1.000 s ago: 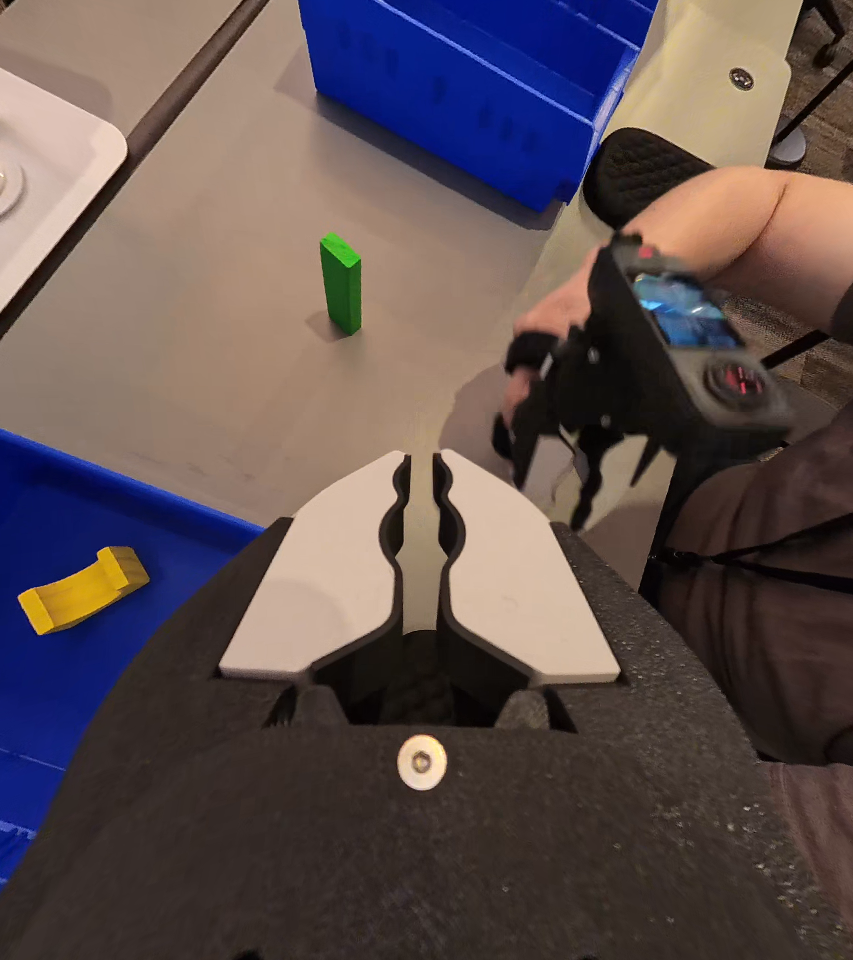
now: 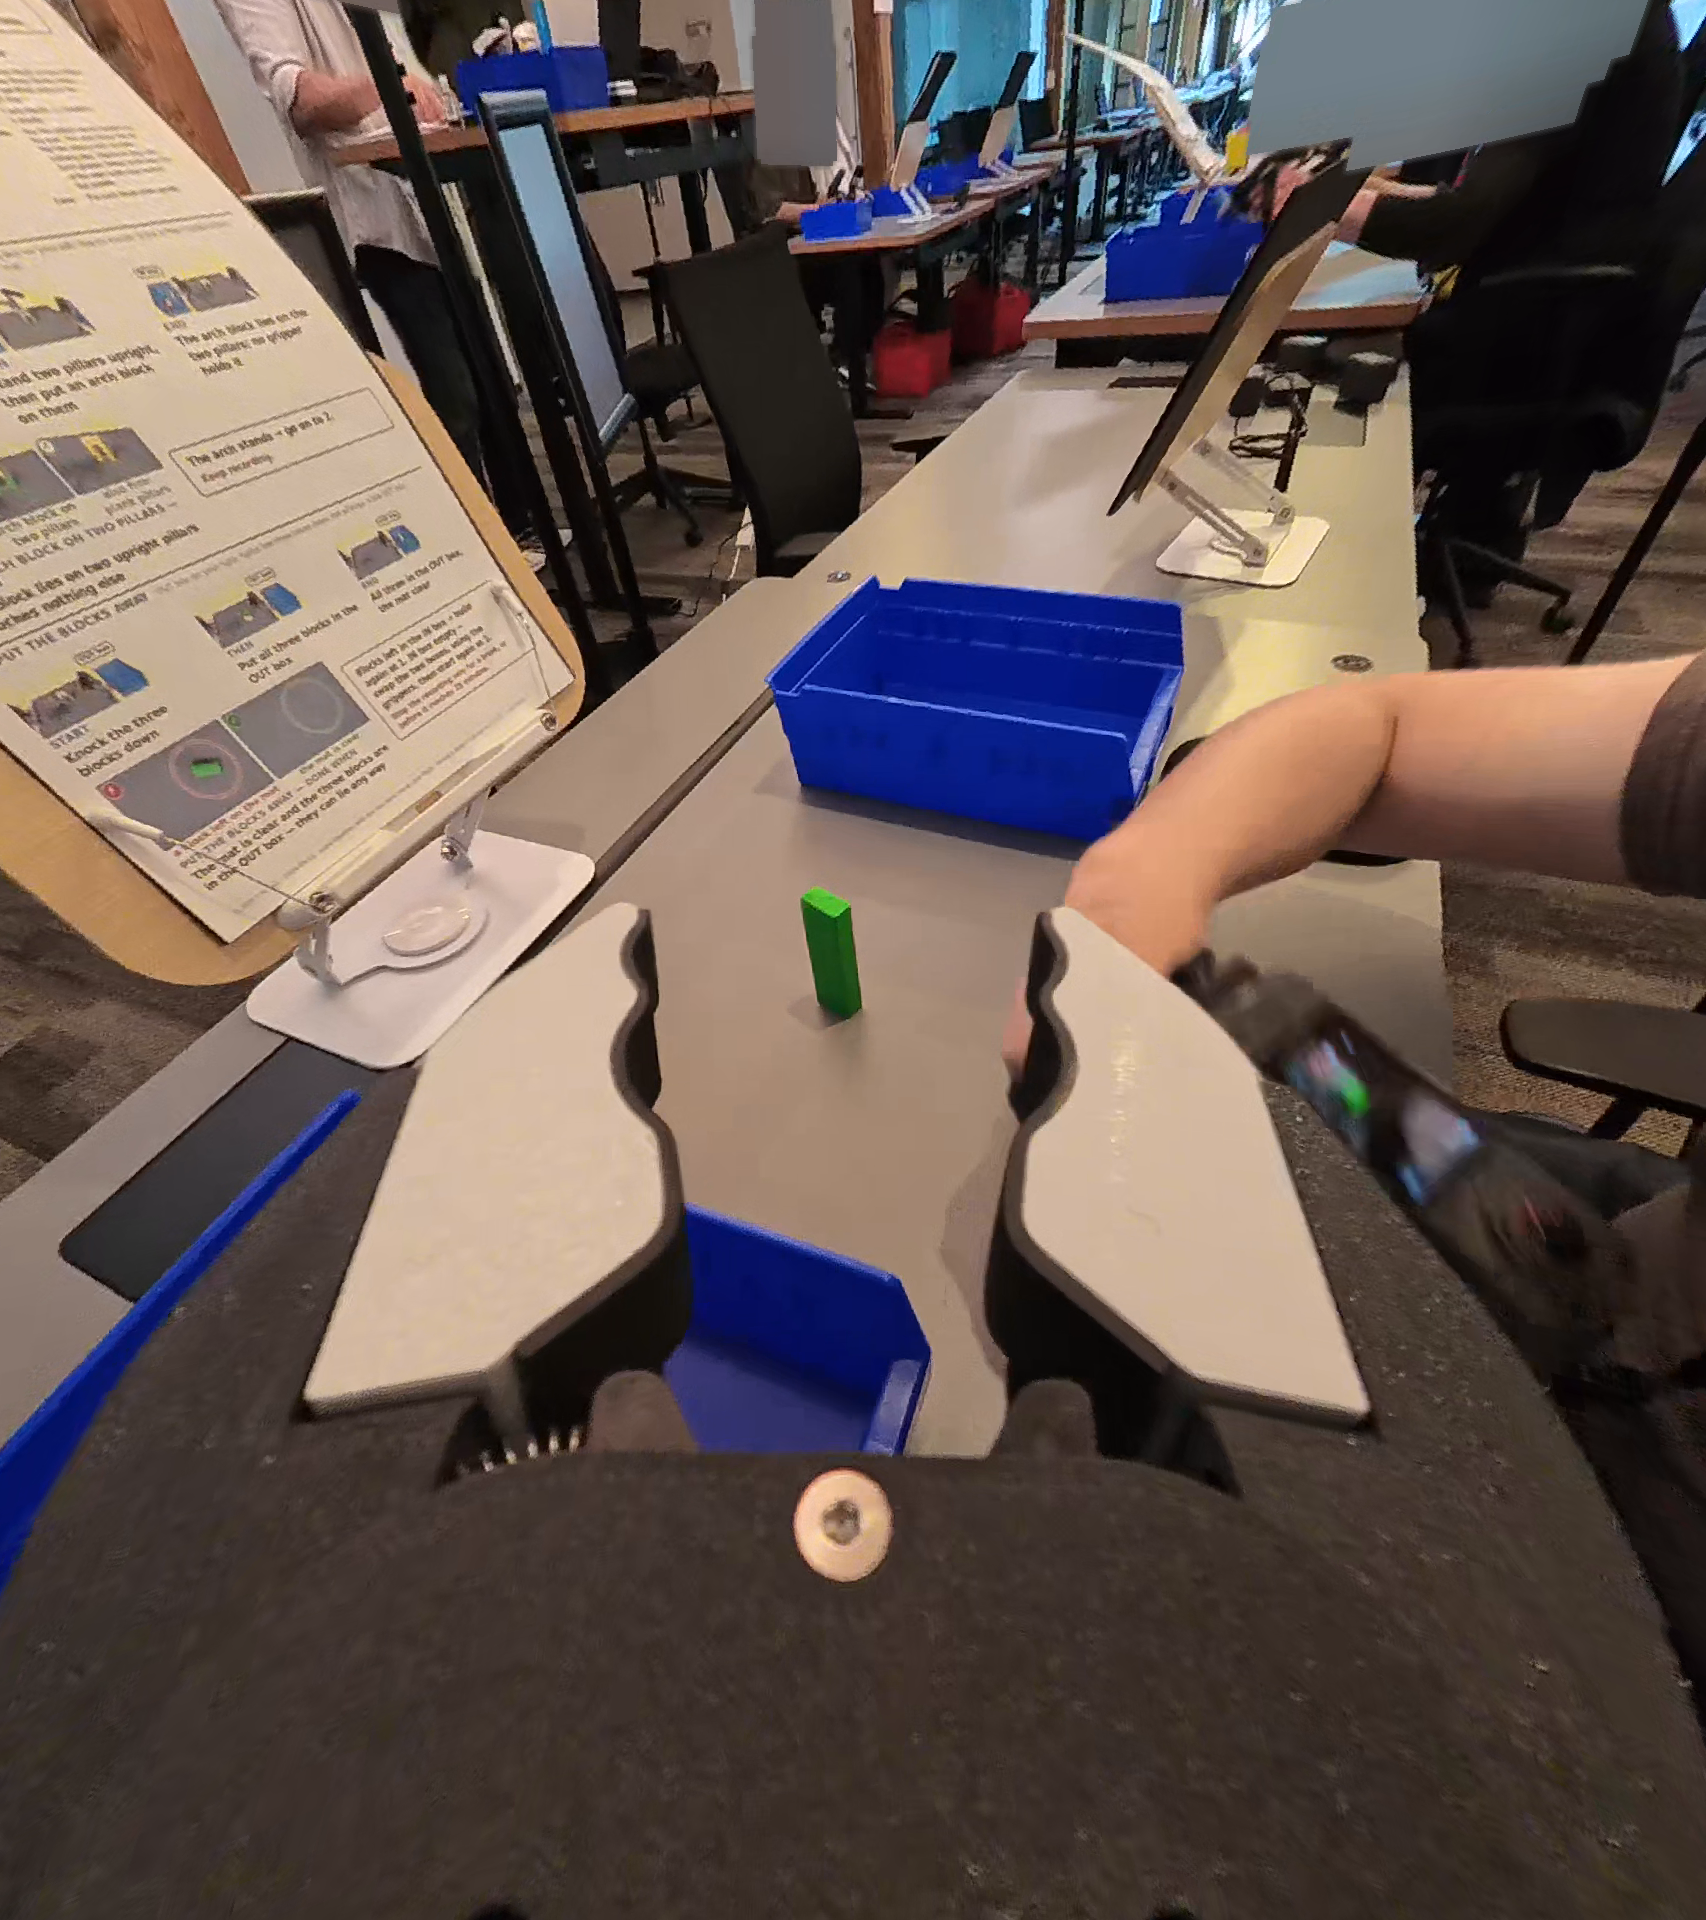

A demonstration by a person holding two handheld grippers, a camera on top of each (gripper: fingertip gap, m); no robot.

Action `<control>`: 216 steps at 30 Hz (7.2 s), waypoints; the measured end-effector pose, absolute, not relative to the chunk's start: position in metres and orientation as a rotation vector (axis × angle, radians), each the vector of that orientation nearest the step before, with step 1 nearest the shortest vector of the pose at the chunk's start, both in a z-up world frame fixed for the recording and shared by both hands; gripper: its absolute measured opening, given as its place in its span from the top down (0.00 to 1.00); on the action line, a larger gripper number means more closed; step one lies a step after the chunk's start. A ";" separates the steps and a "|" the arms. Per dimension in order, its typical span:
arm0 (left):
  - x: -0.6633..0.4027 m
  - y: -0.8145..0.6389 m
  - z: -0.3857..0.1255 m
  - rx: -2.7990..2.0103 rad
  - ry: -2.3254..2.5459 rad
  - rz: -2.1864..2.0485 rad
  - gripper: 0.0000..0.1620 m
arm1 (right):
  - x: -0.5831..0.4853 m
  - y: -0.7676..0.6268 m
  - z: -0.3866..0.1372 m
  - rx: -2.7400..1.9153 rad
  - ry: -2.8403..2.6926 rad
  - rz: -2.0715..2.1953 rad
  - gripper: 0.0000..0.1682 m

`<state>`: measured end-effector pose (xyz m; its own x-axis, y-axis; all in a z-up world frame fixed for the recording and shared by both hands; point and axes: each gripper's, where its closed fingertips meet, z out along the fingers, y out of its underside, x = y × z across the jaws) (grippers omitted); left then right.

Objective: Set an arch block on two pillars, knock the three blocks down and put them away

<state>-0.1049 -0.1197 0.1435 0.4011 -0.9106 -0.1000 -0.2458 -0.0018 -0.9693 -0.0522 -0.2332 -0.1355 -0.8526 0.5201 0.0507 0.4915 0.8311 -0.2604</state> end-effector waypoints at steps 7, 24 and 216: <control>-0.099 -0.113 0.155 -1.483 1.001 -0.810 0.59 | 0.026 -0.146 0.030 -1.022 -1.686 0.925 0.80; 0.068 -0.098 0.060 -1.619 1.348 -0.925 0.40 | 0.071 -0.097 0.015 -1.196 -0.985 1.344 0.80; 0.065 -0.073 0.045 -1.749 1.268 -0.973 0.75 | 0.204 -0.019 0.071 -1.683 -1.079 0.367 0.82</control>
<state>0.0645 -0.0732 0.0450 0.2193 -0.9646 0.1464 -0.3911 -0.2244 -0.8926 0.2043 -0.0194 0.0707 0.5456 0.7970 0.2592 0.4741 -0.0385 -0.8796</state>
